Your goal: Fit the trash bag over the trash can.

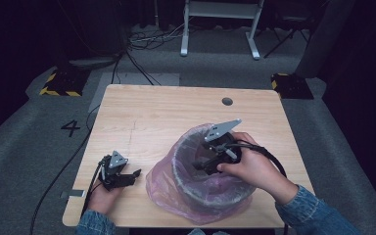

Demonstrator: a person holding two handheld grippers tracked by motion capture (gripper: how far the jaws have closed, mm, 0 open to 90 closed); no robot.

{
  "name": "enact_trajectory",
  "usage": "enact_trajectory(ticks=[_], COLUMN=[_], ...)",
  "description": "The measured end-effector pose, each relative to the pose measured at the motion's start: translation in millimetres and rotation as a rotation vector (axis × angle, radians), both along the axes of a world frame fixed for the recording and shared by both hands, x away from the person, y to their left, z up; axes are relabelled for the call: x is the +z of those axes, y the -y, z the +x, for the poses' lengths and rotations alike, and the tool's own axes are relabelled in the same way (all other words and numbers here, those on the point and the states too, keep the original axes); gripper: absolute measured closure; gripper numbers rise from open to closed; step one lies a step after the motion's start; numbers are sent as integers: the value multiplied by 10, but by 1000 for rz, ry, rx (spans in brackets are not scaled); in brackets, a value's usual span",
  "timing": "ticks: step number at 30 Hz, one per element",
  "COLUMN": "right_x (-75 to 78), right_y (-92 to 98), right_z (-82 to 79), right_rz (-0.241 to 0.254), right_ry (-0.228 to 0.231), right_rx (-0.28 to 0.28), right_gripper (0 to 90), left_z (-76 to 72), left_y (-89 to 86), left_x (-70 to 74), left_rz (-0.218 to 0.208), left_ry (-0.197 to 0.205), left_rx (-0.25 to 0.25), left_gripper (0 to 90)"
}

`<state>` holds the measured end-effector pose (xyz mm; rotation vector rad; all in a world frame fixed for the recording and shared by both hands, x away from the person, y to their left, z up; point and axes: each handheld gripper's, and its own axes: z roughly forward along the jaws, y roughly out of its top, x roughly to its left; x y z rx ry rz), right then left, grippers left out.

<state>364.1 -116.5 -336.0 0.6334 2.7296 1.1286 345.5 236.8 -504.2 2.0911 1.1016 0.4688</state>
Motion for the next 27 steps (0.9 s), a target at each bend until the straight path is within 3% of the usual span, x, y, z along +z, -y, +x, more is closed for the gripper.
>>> enact_trajectory(ticks=[4, 10, 14, 17, 22, 27], right_x=[167, 224, 102, -13, -96, -112], right_y=[76, 45, -67, -151, -273, -346], right_z=[-52, -121, -92, -24, 24, 47], right_rz=[97, 153, 95, 31, -7, -14], right_ry=[38, 76, 63, 36, 19, 8], right_rx=[11, 19, -17, -21, 39, 44], right_gripper=[257, 278, 422, 583, 869, 900], left_z=[0, 0, 0, 0, 0, 0], left_y=[1, 0, 0, 0, -1, 0], left_x=[0, 1, 0, 0, 1, 0], left_rz=[1, 2, 1, 1, 2, 1], left_ry=[0, 0, 0, 0, 0, 0], left_rx=[1, 0, 1, 1, 0, 1], left_gripper=[313, 313, 313, 313, 313, 313])
